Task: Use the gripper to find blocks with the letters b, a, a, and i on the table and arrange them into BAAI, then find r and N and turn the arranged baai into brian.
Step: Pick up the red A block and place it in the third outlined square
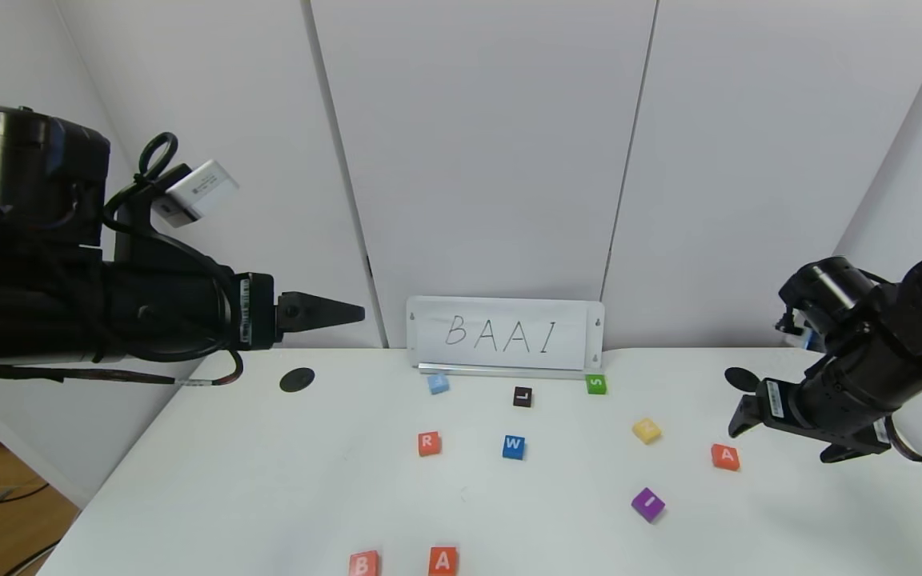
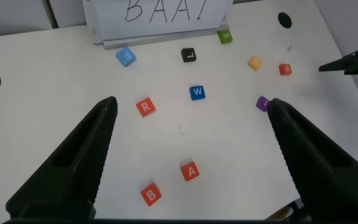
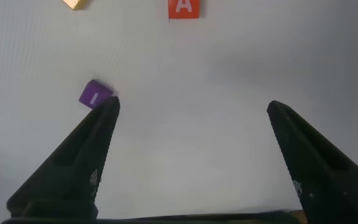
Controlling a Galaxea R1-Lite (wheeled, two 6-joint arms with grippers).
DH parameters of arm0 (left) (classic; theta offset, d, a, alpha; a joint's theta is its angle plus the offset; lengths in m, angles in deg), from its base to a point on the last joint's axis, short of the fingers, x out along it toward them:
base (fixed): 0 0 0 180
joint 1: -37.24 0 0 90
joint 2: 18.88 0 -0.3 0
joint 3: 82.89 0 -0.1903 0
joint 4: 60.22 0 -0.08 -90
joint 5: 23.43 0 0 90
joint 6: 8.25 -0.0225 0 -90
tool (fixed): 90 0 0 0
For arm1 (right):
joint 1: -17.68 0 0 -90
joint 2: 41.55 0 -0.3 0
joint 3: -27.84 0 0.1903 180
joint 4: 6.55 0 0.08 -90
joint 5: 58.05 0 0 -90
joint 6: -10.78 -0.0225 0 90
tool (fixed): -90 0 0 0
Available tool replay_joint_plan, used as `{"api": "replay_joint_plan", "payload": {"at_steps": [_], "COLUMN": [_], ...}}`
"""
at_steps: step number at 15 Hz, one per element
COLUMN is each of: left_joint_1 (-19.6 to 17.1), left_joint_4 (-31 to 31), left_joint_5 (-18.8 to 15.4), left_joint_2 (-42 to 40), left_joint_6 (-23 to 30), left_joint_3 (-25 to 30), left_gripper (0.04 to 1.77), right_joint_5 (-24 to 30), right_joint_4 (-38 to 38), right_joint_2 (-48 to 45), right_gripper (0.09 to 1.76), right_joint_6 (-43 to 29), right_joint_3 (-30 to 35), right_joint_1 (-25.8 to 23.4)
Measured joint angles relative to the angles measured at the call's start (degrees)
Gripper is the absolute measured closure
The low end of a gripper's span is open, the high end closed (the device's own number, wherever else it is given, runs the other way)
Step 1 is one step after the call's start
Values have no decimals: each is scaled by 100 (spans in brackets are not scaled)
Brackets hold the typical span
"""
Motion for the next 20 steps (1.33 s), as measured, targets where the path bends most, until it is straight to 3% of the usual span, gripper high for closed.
{"api": "replay_joint_plan", "payload": {"at_steps": [20], "left_joint_1": [94], "left_joint_4": [104], "left_joint_5": [-9], "left_joint_2": [45], "left_joint_6": [-140], "left_joint_3": [74], "left_gripper": [9], "right_joint_5": [20], "right_joint_4": [1279], "right_joint_2": [1673], "right_gripper": [14], "right_joint_6": [-329], "right_joint_3": [-160], "right_joint_1": [-256]}}
